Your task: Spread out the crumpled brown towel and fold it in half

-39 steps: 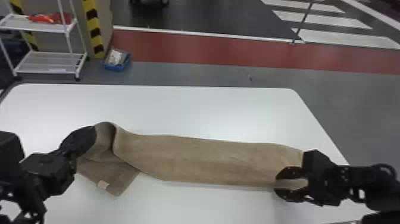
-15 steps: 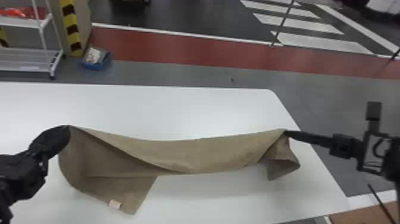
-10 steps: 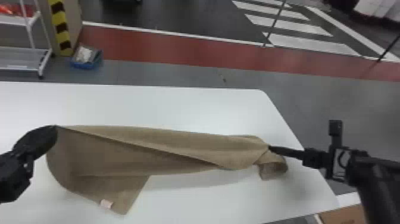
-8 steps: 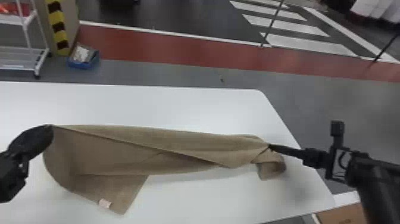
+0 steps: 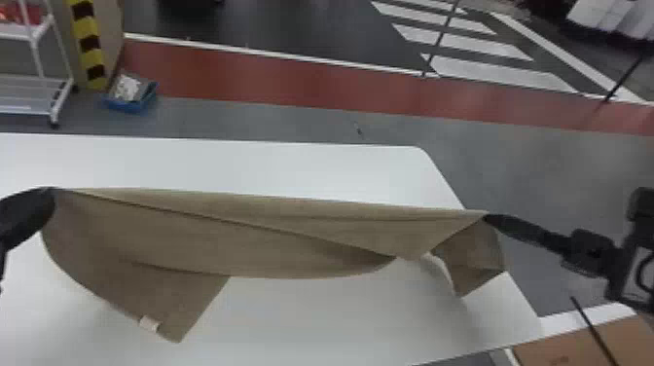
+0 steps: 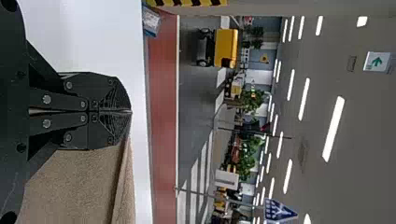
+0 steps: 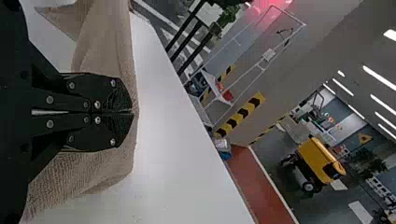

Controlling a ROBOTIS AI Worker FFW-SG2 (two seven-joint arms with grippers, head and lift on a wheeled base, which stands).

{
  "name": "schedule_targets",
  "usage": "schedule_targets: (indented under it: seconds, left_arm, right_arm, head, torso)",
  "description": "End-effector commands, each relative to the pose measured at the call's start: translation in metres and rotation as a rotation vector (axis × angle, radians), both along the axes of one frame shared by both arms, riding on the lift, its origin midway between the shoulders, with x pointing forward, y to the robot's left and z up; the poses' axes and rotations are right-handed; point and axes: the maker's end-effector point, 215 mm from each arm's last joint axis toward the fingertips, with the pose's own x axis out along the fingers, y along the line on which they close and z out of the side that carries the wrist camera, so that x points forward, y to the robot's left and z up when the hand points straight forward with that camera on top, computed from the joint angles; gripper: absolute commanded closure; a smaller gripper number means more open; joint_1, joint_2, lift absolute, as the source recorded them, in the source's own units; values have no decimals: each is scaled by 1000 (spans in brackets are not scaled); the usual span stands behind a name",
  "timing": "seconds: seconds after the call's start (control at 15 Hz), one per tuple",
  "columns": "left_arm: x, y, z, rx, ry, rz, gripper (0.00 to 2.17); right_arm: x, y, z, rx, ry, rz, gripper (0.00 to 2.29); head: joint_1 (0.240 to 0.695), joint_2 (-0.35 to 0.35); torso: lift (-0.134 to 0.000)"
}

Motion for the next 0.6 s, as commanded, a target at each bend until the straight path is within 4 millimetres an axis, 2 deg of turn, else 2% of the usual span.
schedule_targets:
  seconds: [0.0, 0.07, 0.13, 0.2, 0.33, 0.4, 0.47, 0.53]
  left_arm:
    - [-9, 14, 20, -47, -12, -11, 2064]
    - [-10, 17, 26, -49, -11, -18, 2064]
    - [-12, 18, 27, -39, 1, -21, 2064]
    - [-10, 18, 29, -31, 2, -23, 2064]
    - [-5, 5, 14, -9, 56, -43, 2064]
    - [-3, -7, 6, 11, 65, -58, 2064]
    - [-3, -16, -3, 20, 79, -72, 2064]
    - [1, -26, -9, 12, 86, -82, 2064]
  right_arm:
    - [-34, 26, 27, 85, 44, 28, 1298]
    - [-42, 34, 32, 148, 67, 29, 1298]
    - [-42, 36, 37, 165, 50, 34, 1298]
    - [-37, 33, 28, 143, 76, 16, 1298]
    - [-18, 27, -22, 183, 203, -37, 1298]
    - [-11, 23, -55, 203, 285, -68, 1298]
    - [-3, 20, -84, 162, 329, -85, 1298]
    - [7, 6, -114, 97, 348, -118, 1298]
  head:
    - [695, -315]
    - [695, -302]
    - [695, -292]
    - [695, -281]
    - [695, -271]
    - [695, -272]
    - [695, -284]
    - [695, -293]
  torso:
    - [-120]
    - [-120]
    - [-120]
    - [-120]
    - [-120]
    - [-120]
    - [-120]
    - [-120]
